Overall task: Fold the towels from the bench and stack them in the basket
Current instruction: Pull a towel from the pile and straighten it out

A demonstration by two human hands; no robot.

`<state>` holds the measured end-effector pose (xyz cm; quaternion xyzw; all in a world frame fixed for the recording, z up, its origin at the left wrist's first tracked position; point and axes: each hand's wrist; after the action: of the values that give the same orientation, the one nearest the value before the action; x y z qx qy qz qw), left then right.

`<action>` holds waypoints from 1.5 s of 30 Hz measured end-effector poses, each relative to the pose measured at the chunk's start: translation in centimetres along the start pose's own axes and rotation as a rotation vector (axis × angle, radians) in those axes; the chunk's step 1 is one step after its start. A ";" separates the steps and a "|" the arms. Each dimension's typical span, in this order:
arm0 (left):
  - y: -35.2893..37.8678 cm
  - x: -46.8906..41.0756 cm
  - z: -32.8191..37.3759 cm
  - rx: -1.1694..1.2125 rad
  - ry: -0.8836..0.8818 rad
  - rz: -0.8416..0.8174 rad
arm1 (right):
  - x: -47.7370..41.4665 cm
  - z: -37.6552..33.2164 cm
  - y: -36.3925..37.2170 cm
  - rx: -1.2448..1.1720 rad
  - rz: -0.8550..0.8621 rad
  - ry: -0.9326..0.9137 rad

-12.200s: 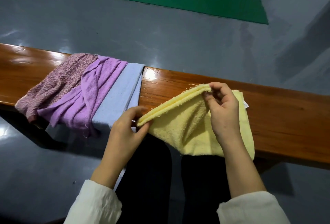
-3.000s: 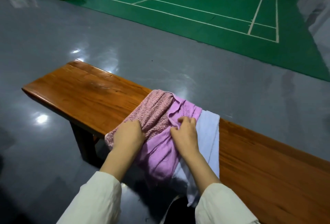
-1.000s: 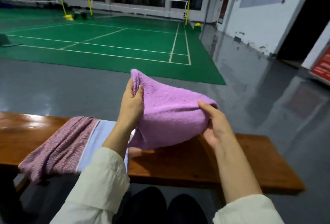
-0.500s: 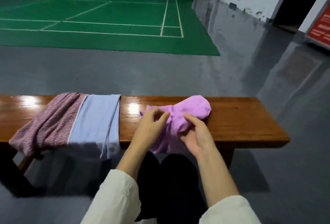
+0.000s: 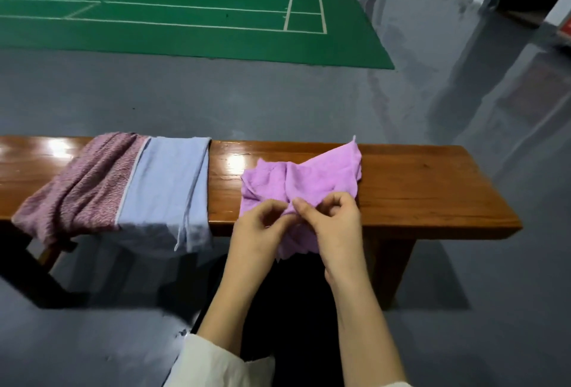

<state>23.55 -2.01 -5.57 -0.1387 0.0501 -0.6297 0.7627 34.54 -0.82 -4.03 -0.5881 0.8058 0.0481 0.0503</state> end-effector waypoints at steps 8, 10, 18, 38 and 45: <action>-3.2 0.7 1.4 0.595 -0.230 -0.189 | 0.8 -1.1 0.0 -0.049 -0.431 -0.309; -3.7 0.9 1.4 0.504 -0.236 -0.211 | 1.0 -1.0 0.8 -0.083 -0.521 -0.200; -5.9 0.4 0.6 -0.153 0.023 -0.073 | -0.3 -0.7 1.0 -0.032 -0.537 -0.168; -7.0 0.3 -1.7 -0.213 -0.031 0.278 | -1.1 -1.4 -0.1 0.267 -0.118 -0.392; -5.6 1.0 0.7 -0.031 0.039 0.075 | 0.7 -1.9 0.7 0.090 -0.402 -0.260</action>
<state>18.61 -3.78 -3.30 -0.1360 0.0798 -0.6023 0.7825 33.58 -1.48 -2.28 -0.7228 0.6606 0.0762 0.1883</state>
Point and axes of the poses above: each hand's wrist, its own x-axis away from the middle knuckle, its own y-axis out of the palm, z = x × y, and after that the axes turned 13 degrees about -y, right-handed
